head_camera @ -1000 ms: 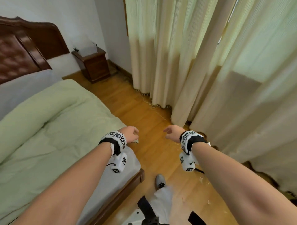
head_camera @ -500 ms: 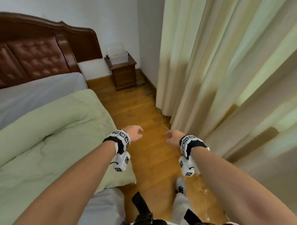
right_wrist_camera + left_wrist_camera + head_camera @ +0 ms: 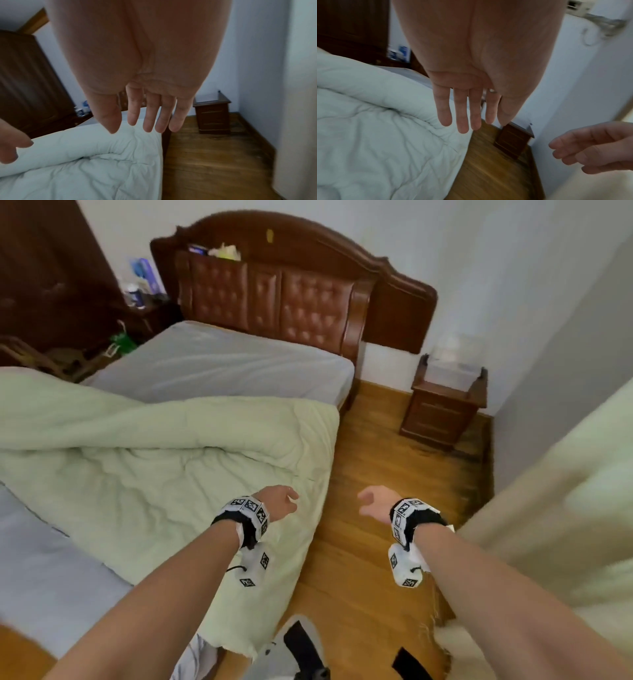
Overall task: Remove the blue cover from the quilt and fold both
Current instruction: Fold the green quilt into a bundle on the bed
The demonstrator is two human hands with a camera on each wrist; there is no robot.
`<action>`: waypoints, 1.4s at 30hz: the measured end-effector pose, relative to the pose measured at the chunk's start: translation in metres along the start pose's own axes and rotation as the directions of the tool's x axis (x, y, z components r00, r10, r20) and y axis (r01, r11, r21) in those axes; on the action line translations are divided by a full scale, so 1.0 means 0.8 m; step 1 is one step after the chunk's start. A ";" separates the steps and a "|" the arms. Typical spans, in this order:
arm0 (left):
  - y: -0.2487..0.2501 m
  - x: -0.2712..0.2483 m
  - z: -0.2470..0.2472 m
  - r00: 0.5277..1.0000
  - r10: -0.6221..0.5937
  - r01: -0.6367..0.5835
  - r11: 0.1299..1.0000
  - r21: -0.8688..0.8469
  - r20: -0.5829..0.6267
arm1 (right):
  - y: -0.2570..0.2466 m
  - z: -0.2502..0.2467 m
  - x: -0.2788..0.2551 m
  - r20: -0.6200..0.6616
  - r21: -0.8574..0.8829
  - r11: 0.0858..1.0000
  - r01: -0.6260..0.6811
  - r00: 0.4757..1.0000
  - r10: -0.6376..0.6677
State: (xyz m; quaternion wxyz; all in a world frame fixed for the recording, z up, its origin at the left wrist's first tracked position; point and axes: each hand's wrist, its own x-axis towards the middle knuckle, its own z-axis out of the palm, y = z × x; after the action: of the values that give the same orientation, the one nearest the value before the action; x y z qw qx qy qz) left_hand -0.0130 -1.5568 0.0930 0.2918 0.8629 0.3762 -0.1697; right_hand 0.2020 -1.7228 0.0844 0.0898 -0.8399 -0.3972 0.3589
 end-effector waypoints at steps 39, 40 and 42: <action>-0.164 0.759 -0.206 0.562 -0.757 0.666 0.175 -0.725 0.334 | -0.248 -0.110 1.059 0.671 -0.457 0.733 0.503 0.737 -0.087; -0.162 0.758 -0.205 0.545 -0.759 0.648 0.112 -0.753 0.356 | -0.247 -0.107 1.056 0.713 -0.448 0.720 0.531 0.697 -0.070; -0.153 0.752 -0.202 0.487 -0.768 0.630 -0.021 -0.776 0.416 | -0.242 -0.105 1.040 0.793 -0.419 0.708 0.569 0.609 -0.020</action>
State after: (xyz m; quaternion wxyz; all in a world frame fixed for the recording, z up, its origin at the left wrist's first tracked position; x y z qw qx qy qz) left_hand 0.3037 -1.0566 -0.1365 0.5316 0.2751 0.8009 -0.0147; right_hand 0.4969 -0.9737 -0.2127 -0.3072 -0.5121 -0.6365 0.4881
